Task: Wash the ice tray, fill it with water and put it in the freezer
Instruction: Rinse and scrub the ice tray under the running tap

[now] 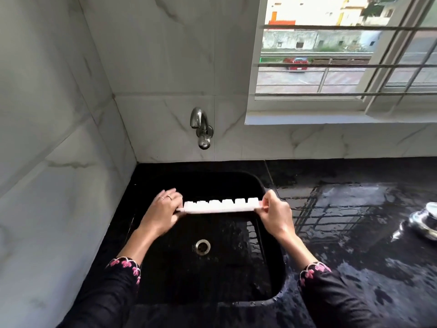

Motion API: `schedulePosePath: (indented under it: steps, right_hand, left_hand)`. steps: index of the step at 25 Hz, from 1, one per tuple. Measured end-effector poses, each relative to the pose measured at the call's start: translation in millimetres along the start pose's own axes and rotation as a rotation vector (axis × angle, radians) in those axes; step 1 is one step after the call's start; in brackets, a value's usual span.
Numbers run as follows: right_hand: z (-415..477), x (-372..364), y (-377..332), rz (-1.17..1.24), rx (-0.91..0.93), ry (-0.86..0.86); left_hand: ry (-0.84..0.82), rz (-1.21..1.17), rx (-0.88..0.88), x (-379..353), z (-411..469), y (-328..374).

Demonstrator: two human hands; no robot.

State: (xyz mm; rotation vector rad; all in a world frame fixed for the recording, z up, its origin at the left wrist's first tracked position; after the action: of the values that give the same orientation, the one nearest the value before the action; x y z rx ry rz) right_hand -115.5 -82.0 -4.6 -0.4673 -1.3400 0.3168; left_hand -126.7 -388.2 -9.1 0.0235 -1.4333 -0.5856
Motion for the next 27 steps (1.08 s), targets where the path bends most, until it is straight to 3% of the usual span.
schedulePosePath:
  steps: [2, 3, 4, 7, 8, 12, 15, 20, 24, 27]
  right_hand:
    - [-0.4, 34.5, -8.4, 0.112, 0.006, 0.23]
    - [-2.9, 43.3, -8.8, 0.126, 0.016, 0.303]
    - [-4.5, 40.1, -9.0, 0.107, 0.031, 0.281]
    - [-13.5, -19.1, 9.0, 0.002, -0.028, -0.133]
    - [-19.2, -25.5, 14.3, 0.017, -0.036, -0.16]
    - [-11.0, 22.3, 48.9, 0.182, -0.142, 0.007]
    - [-5.0, 56.2, 102.3, 0.238, -0.275, 0.071]
    - [-7.8, 112.1, 231.2, 0.273, -0.518, 0.179]
    - [-7.8, 137.7, 321.7, 0.33, -0.601, 0.11]
    - [-2.9, 144.4, 374.0, 0.308, -0.607, 0.039]
  left_hand:
    - [0.35, 0.043, -0.144, 43.9, -3.3, 19.4]
    - [0.43, 0.053, -0.162, 54.2, -5.1, 22.4]
    - [0.388, 0.048, -0.149, 51.0, -3.5, 19.6]
    - [-0.172, -0.024, 0.178, -27.4, -0.4, -25.6]
    - [-0.252, -0.092, 0.274, -43.3, -8.1, -36.6]
    - [-0.018, -0.685, 0.367, -28.4, 26.8, -16.0]
    - [-0.036, -1.017, 0.373, -38.8, 64.7, 45.9]
    - [-0.162, -1.172, 0.388, -114.7, 108.9, 164.7]
    - [-0.279, -1.171, 0.446, -180.1, 128.5, 235.3]
    - [-0.235, -1.133, 0.523, -215.3, 140.7, 269.5]
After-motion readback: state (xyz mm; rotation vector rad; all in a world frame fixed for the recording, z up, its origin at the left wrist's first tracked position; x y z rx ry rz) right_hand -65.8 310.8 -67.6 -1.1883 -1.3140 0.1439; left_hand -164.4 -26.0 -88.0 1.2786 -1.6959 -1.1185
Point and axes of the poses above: each hand's wrist, its own z-axis towards the middle knuckle, its own x-axis out of the back of the hand, y = z × x, the point moved 10 cm from there along z, towards the middle knuckle, and after that the axes turned 10 degrees about -z, right-handed, at the moved point
